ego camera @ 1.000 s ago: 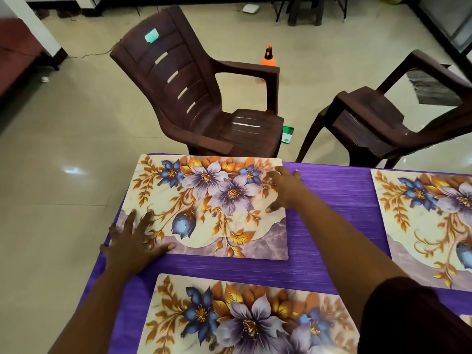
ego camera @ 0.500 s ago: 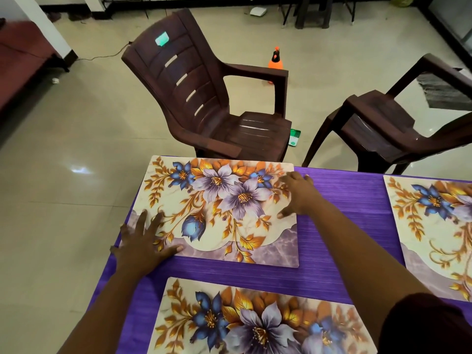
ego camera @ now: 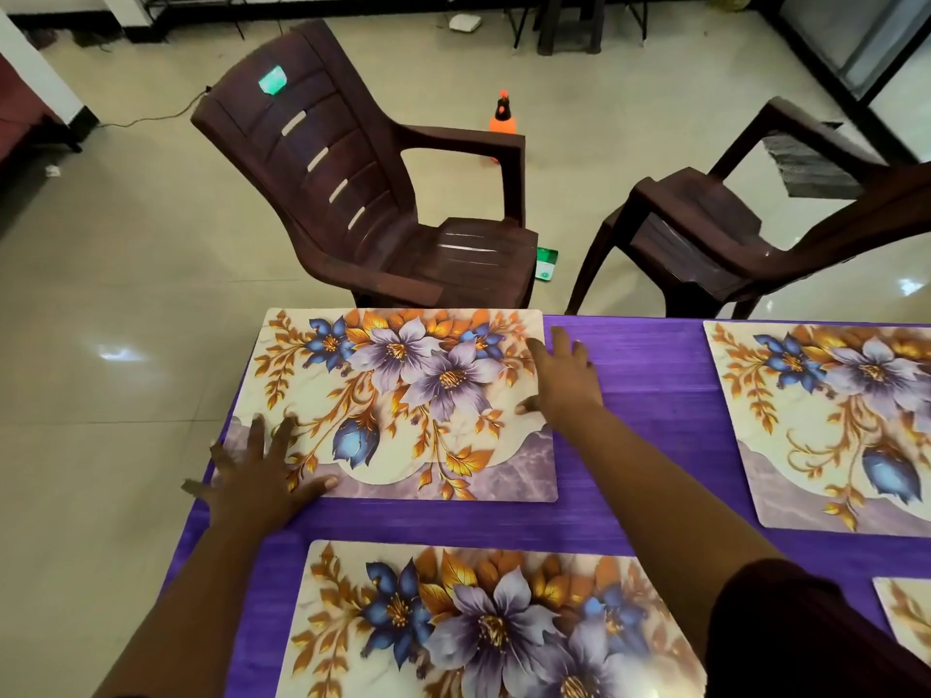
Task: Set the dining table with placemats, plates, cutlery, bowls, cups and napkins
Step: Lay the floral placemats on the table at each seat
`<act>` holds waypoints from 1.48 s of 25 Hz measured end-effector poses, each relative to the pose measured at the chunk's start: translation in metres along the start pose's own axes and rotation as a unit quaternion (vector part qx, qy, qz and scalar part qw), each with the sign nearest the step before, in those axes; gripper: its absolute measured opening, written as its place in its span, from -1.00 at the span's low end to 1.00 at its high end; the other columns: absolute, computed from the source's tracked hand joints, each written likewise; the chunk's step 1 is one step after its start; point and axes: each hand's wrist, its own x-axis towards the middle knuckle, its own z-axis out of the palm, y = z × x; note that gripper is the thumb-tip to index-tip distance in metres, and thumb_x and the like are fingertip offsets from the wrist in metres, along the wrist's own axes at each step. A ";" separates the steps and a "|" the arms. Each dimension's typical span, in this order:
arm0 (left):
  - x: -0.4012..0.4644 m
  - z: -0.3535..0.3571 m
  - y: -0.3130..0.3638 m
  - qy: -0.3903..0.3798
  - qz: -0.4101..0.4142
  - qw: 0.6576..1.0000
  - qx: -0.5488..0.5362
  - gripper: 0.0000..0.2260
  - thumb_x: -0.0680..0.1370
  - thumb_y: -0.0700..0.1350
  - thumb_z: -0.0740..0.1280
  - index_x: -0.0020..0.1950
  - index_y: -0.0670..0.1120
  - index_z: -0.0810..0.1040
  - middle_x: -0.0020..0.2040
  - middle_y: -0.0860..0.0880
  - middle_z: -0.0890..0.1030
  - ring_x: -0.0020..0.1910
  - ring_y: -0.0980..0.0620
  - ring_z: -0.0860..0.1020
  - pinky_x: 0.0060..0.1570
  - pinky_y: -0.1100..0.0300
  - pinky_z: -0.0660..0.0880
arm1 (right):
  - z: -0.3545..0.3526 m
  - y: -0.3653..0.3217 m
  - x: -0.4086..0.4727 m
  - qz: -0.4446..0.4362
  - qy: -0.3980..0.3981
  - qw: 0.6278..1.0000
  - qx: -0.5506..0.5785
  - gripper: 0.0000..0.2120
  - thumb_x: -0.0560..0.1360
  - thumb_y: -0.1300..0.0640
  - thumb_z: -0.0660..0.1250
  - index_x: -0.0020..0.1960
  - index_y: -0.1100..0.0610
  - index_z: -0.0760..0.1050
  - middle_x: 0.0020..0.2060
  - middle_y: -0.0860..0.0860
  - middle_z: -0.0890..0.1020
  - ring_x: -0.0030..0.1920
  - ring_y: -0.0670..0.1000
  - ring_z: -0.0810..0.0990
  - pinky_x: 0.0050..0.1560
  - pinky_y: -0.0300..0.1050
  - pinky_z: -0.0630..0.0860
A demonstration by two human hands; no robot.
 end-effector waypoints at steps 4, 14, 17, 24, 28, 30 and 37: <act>-0.008 -0.007 0.017 -0.030 -0.022 0.997 0.071 -0.02 0.38 0.51 0.09 0.55 0.09 -0.34 0.58 -0.09 -0.27 0.51 -0.35 -0.26 0.33 -0.51 -0.06 | 0.007 -0.005 -0.062 -0.107 0.117 0.987 -0.028 -0.39 0.54 -0.09 0.32 0.50 0.05 0.21 0.51 0.12 0.20 0.44 0.25 0.23 0.34 0.16 0.26; -0.164 0.020 0.044 0.084 0.128 0.976 -0.157 -0.06 0.33 0.39 0.40 0.58 0.14 0.05 0.61 -0.07 -0.10 0.54 -0.30 -0.09 0.29 -0.48 0.10 | 0.095 0.054 -0.287 -0.130 -0.007 0.989 0.064 -0.11 0.22 -0.46 0.24 0.46 -0.08 0.27 0.47 0.08 0.29 0.45 0.24 0.25 0.31 0.26 0.28; -0.221 0.073 0.023 -0.029 0.108 0.990 -0.090 0.20 -0.02 0.71 0.01 0.56 0.24 -0.07 0.60 0.00 -0.17 0.55 -0.26 -0.16 0.33 -0.41 0.10 | 0.106 0.062 -0.308 -0.091 -0.064 0.993 0.039 0.06 0.23 -0.48 0.32 0.57 -0.10 -0.02 0.57 0.04 -0.07 0.55 0.22 -0.11 0.45 0.32 -0.01; -0.234 0.095 0.020 -0.045 0.127 0.991 -0.013 0.07 0.24 0.51 0.31 0.57 0.18 -0.16 0.60 -0.02 -0.20 0.55 -0.28 -0.16 0.36 -0.38 0.15 | 0.104 0.070 -0.303 -0.101 -0.112 0.988 -0.023 0.13 0.27 -0.38 0.43 0.57 -0.11 -0.19 0.56 0.01 -0.22 0.54 0.23 -0.26 0.46 0.32 -0.11; -0.237 0.100 0.019 -0.037 0.131 0.990 -0.022 0.07 0.25 0.48 0.33 0.58 0.17 -0.14 0.60 -0.04 -0.18 0.54 -0.29 -0.15 0.37 -0.39 0.12 | 0.105 0.072 -0.301 -0.109 -0.104 0.988 -0.036 0.12 0.28 -0.36 0.44 0.57 -0.12 -0.19 0.56 0.00 -0.20 0.54 0.23 -0.24 0.46 0.35 -0.07; -0.238 0.101 0.017 -0.035 0.130 0.991 -0.023 0.07 0.24 0.48 0.34 0.58 0.16 -0.13 0.60 -0.04 -0.17 0.54 -0.30 -0.14 0.36 -0.40 0.13 | 0.106 0.072 -0.303 -0.108 -0.111 0.987 -0.037 0.11 0.30 -0.34 0.45 0.57 -0.11 -0.19 0.56 0.01 -0.21 0.54 0.23 -0.25 0.45 0.35 -0.07; -0.234 0.104 0.012 -0.015 0.138 0.990 -0.025 0.13 0.14 0.51 0.33 0.58 0.14 -0.05 0.60 -0.08 -0.05 0.53 -0.31 -0.03 0.31 -0.42 0.22 | 0.101 0.068 -0.304 -0.118 -0.110 0.986 -0.048 0.03 0.35 -0.32 0.41 0.58 -0.06 -0.12 0.57 0.09 -0.11 0.54 0.28 -0.11 0.46 0.37 0.03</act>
